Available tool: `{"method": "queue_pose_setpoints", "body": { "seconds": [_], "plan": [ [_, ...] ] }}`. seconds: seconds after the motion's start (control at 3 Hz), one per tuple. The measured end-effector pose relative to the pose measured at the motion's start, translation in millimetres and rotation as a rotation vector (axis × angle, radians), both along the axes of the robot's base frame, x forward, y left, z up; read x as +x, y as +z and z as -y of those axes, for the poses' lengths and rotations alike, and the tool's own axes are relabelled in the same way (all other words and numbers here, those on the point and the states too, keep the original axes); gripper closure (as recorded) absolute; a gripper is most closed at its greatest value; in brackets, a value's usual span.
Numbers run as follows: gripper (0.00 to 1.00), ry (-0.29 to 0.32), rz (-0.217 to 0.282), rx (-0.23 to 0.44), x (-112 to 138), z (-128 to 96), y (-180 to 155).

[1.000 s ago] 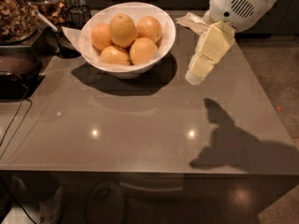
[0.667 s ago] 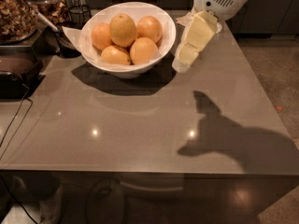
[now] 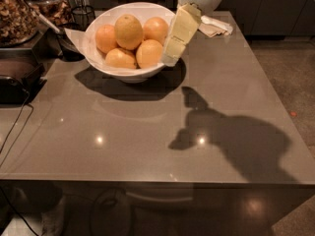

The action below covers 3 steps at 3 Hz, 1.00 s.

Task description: Pick orange from white bowl

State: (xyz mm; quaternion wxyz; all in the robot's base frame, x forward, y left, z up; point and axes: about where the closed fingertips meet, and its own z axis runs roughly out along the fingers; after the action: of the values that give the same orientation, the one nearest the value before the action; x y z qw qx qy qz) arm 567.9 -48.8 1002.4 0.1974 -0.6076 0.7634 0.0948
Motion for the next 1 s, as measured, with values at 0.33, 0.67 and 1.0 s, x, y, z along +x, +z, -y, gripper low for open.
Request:
{"method": "queue_pose_setpoints", "body": {
  "seconds": [0.33,0.67,1.0],
  "plan": [
    [0.00,-0.011,0.016,0.008,3.6,-1.6,1.6],
    [0.00,-0.019,0.005,0.037,28.9,-16.5,0.1],
    [0.00,-0.028,0.004,0.042,86.3,-50.9,1.0]
  ]
}}
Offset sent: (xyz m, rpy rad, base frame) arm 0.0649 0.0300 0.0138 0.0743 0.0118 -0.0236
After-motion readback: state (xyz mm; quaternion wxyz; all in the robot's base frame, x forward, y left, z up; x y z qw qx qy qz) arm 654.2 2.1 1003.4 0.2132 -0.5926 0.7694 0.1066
